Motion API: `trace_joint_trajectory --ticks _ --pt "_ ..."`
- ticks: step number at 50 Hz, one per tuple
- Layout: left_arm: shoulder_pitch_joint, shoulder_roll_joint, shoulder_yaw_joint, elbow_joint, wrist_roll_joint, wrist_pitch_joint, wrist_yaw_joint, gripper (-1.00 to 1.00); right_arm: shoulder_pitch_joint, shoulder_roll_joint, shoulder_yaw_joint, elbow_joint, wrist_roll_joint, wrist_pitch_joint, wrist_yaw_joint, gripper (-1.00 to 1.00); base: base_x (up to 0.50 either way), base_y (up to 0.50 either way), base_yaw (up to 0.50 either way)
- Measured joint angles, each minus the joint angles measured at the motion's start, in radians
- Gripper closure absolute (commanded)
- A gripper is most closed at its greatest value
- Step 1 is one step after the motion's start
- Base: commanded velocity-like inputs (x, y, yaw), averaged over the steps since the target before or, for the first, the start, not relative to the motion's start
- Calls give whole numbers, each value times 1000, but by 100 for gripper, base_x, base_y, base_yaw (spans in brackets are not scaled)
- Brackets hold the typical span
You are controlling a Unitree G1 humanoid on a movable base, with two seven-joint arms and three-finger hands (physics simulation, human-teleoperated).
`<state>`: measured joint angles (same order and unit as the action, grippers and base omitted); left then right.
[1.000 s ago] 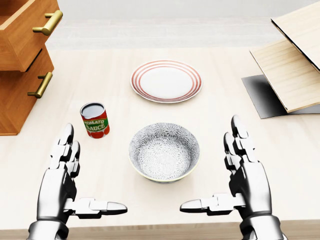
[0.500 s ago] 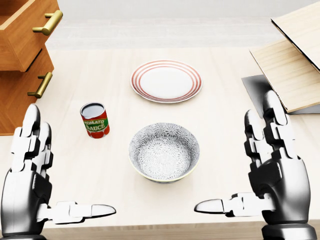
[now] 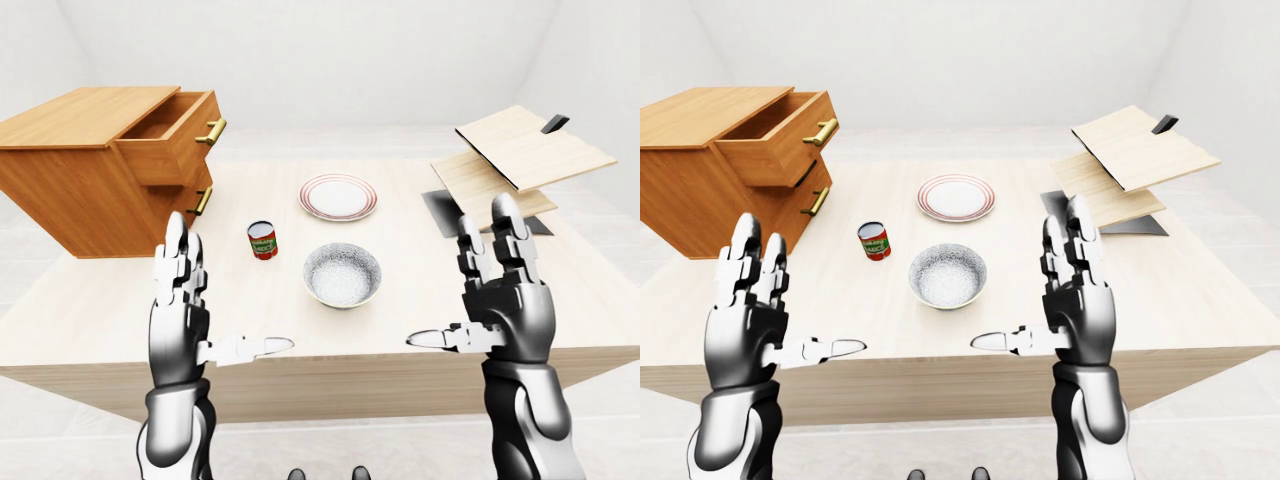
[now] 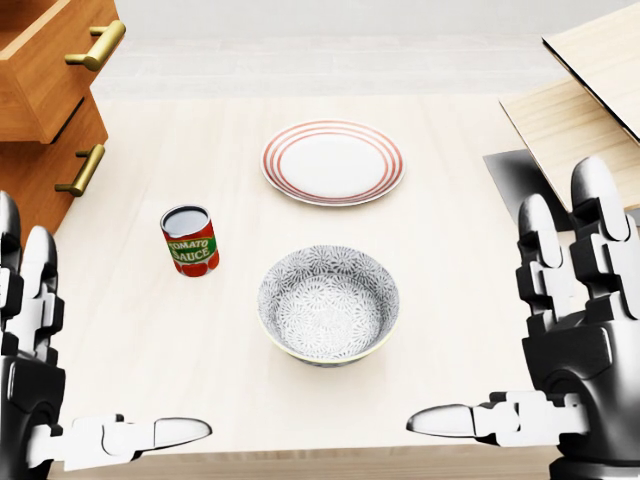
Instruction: Close the top drawer of the cabinet.
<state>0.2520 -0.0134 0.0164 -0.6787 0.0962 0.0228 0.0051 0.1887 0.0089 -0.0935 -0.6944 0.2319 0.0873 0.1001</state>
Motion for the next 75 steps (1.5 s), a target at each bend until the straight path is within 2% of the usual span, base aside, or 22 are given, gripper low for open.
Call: trace_joint_trajectory --ticks 17,37,46,50,58,75 --pt "24 -9 11 -56 -23 -10 5 -100 1 2 -8 -17 15 0 -1 -100 0 0 0" --pt "59 -5 -17 -125 -30 -29 -9 -100 15 6 -22 -74 63 0 12 -100 0 0 0" --pt "63 -4 -18 -131 -37 -30 -12 -100 16 6 -22 -77 65 0 14 -100 0 0 0" --pt "59 -4 -18 -130 -39 -18 -12 -100 16 7 -22 -75 65 0 14 -100 0 0 0" --pt "59 -3 -23 -124 -43 -18 -15 -100 13 6 -23 -70 61 0 13 -100 0 0 0" --pt "57 -2 -22 -112 -40 -26 -13 -100 9 3 -26 -68 51 0 11 -100 0 49 0"
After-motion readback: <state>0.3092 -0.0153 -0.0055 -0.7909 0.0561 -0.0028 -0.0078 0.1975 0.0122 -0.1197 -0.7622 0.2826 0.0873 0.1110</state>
